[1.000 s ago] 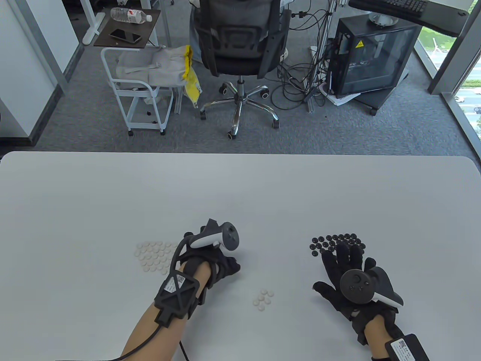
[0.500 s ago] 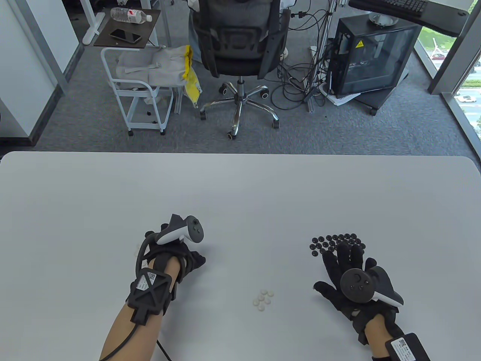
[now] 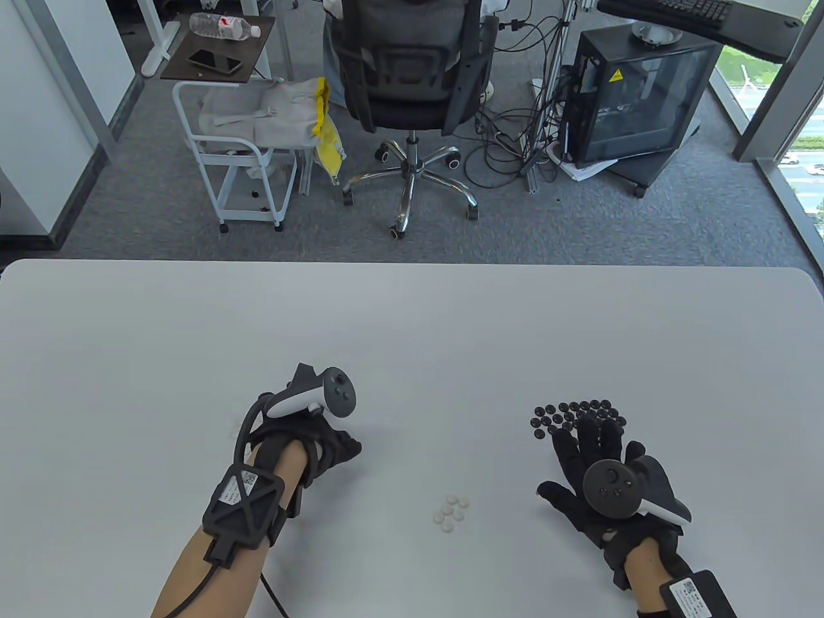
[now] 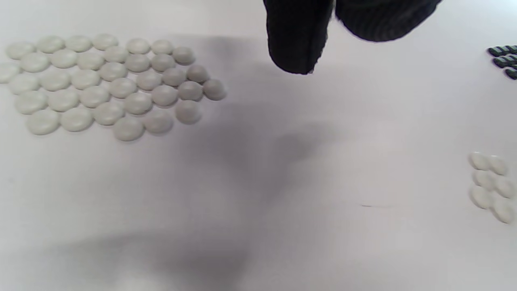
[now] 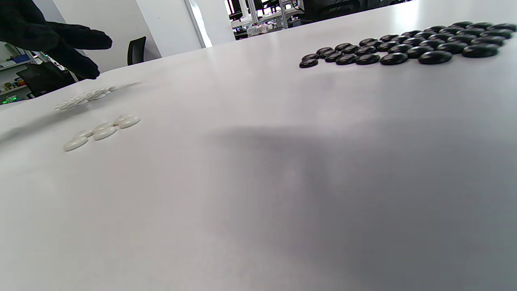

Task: Go stone sorting task

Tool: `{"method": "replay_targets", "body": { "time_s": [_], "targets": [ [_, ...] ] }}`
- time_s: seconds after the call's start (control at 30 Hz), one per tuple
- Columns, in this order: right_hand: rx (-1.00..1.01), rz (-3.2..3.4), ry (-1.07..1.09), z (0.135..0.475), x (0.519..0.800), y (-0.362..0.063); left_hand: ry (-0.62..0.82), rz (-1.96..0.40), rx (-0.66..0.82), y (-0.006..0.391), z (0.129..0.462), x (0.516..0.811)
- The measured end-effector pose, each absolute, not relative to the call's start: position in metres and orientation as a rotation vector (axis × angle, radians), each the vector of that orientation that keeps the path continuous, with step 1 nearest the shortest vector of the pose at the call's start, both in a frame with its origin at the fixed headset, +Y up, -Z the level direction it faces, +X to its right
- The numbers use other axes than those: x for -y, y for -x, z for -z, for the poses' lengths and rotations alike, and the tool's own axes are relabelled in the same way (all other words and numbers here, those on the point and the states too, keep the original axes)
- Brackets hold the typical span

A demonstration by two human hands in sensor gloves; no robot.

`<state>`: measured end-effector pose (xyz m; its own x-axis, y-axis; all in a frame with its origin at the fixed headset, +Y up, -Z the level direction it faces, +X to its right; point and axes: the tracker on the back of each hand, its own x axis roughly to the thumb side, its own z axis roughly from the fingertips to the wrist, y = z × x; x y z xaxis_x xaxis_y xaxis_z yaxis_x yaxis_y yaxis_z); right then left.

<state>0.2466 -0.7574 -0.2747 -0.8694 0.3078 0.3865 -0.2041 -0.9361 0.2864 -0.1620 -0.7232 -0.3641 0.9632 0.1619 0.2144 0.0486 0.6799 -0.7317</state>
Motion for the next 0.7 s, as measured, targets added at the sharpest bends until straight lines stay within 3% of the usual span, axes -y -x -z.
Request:
{"method": "replay_targets", "body": {
  "time_s": [0.2,0.7],
  "targets": [
    [-0.347,-2.783,-0.631,0.275,0.758,-0.246,0.815,0.026,0.452,0.123,0.339,0.716],
    [-0.343,-2.779,-0.634,0.274,0.758,-0.247,0.867,0.12,0.708,0.04,0.295,0.749]
  ]
}}
